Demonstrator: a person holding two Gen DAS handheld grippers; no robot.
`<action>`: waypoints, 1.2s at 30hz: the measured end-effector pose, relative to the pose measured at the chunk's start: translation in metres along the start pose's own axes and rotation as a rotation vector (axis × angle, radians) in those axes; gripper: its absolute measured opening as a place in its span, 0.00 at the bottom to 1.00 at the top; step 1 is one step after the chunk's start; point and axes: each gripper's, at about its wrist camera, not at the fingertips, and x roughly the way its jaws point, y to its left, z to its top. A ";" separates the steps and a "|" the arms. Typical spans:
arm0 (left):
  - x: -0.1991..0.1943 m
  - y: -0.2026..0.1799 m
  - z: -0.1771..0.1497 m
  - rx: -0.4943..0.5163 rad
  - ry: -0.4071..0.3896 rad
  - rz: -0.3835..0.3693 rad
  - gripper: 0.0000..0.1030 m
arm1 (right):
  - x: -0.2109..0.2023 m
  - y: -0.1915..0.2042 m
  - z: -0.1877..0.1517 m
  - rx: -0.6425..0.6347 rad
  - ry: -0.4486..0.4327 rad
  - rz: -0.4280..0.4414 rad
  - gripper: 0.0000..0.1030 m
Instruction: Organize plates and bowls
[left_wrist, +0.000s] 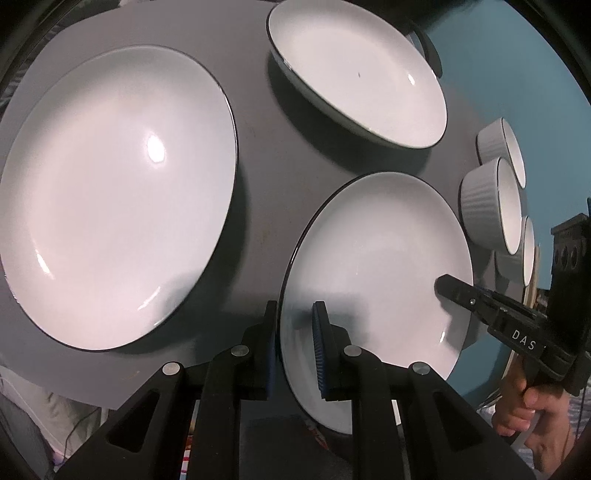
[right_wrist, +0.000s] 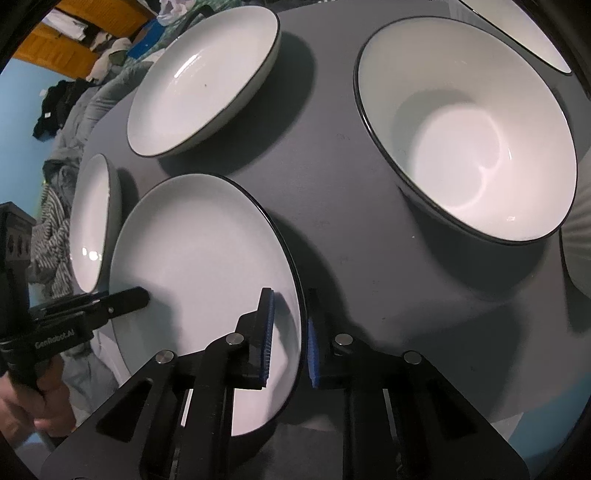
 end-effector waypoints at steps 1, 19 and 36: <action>-0.002 0.000 0.001 -0.001 -0.003 0.000 0.16 | -0.002 0.000 0.001 0.003 0.000 0.004 0.15; -0.047 -0.011 0.027 0.015 -0.091 -0.021 0.16 | -0.038 0.004 0.023 -0.012 -0.069 0.042 0.14; -0.046 -0.011 0.099 -0.012 -0.131 0.040 0.17 | -0.027 0.024 0.083 -0.058 -0.060 0.027 0.13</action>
